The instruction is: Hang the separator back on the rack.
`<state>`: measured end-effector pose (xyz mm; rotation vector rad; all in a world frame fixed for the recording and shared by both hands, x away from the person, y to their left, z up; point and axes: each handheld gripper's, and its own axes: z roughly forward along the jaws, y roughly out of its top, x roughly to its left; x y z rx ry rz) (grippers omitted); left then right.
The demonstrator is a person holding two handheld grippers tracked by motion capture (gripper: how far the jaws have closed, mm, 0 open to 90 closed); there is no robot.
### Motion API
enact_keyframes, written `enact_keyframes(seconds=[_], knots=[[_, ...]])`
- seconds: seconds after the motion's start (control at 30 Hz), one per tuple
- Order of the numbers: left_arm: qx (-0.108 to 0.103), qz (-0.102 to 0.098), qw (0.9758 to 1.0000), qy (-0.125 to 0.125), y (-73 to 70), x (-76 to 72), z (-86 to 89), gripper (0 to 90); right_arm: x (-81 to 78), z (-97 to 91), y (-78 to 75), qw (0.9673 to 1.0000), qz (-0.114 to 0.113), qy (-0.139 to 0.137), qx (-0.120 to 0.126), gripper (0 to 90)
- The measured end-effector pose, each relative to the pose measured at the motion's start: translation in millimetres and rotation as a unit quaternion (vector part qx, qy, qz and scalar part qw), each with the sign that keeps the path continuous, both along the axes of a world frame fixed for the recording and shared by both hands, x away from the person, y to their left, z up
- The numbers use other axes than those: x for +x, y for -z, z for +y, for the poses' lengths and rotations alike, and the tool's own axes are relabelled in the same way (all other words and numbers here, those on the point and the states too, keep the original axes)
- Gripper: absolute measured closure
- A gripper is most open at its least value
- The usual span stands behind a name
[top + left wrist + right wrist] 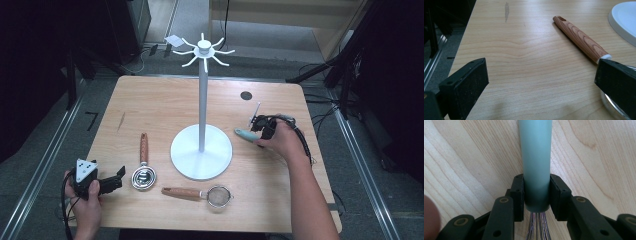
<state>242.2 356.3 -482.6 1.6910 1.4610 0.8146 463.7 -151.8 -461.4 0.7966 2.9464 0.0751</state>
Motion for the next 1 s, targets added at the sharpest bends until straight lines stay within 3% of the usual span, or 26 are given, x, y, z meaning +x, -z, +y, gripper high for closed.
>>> enact_keyframes(seconds=[0.17,0.37,0.57,0.73,0.83,1.0], knots=[[0.001,0.000,1.0000,-0.001,0.1,0.0,-0.5,0.0,3.3,-2.2,0.3,0.9998,0.013,0.012,0.008,69.5],[-0.001,0.001,1.0000,-0.002,0.1,0.1,-0.1,0.0,8.0,2.4,0.0,0.9989,0.036,0.030,-0.010,71.0],[-0.002,0.002,1.0000,-0.001,0.1,0.6,0.3,0.0,1.9,10.6,-0.4,0.9987,0.031,0.032,-0.026,71.2],[-0.003,0.002,1.0000,-0.002,0.1,0.6,0.6,0.0,-1.4,5.2,-0.3,0.9981,0.039,0.047,-0.007,71.2],[-0.002,0.002,1.0000,-0.001,0.1,0.7,0.3,0.0,-4.0,-1.7,-1.1,0.9981,0.030,0.053,-0.004,71.3],[-0.002,0.002,1.0000,-0.002,0.1,0.6,0.3,0.0,-8.6,-11.2,-7.8,0.9969,0.018,0.072,0.026,71.3]])
